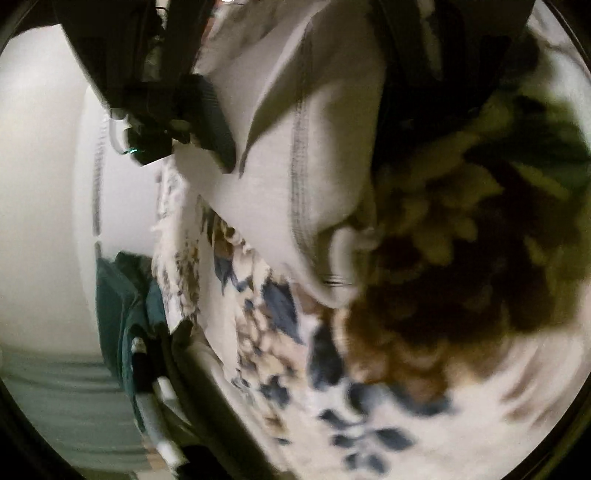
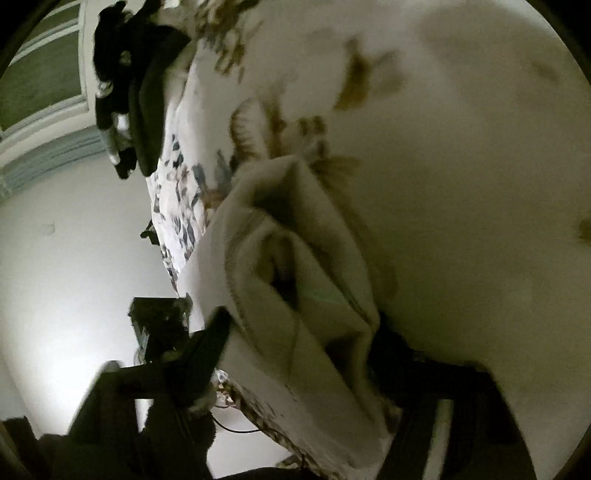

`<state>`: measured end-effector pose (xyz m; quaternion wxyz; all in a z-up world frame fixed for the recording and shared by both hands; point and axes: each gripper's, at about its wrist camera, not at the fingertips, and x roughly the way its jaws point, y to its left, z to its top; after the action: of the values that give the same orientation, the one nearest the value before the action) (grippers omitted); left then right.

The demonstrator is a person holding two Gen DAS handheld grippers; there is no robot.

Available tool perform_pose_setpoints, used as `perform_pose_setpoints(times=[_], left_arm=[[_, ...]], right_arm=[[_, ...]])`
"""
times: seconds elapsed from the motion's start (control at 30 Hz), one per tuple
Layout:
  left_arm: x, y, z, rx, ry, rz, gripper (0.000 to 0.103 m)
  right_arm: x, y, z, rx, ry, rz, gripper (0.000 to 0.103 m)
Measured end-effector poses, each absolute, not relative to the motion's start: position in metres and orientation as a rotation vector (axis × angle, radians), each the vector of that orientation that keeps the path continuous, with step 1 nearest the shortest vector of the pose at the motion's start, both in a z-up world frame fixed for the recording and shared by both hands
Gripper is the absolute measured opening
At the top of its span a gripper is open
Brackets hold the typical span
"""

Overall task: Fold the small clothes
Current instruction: 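Carry the folded shirt with both tools onto the striped garment stack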

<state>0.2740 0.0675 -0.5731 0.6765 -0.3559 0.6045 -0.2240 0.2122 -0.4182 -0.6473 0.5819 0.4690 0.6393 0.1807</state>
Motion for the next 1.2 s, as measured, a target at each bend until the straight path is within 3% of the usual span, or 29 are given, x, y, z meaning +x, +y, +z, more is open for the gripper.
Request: perform_pose_setpoints(times=[0.1, 0.17, 0.57, 0.87, 1.03, 1.2], left_arm=[[0.272, 0.062, -0.557, -0.72, 1.347, -0.472, 0.016], [0.272, 0.063, -0.543, -0.708, 1.344, -0.45, 0.016], [0.339, 0.071, -0.416, -0.635, 1.238, -0.497, 0.016], [0.502, 0.065, -0.336, -0.559, 1.084, -0.529, 0.016], [0.591, 0.055, -0.352, -0.466, 1.088, -0.496, 0.016], [0.652, 0.042, -0.403, -0.357, 1.196, -0.406, 0.02]], right_arm=[[0.214, -0.41, -0.638, 1.079, 1.479, 0.411, 0.025], [0.216, -0.406, -0.625, 1.061, 1.46, 0.396, 0.023], [0.277, -0.382, -0.481, 0.931, 1.366, 0.411, 0.021], [0.431, -0.374, -0.386, 0.875, 1.212, 0.365, 0.021], [0.539, -0.373, -0.391, 0.845, 1.198, 0.32, 0.021], [0.608, -0.37, -0.429, 0.775, 1.267, 0.254, 0.021]])
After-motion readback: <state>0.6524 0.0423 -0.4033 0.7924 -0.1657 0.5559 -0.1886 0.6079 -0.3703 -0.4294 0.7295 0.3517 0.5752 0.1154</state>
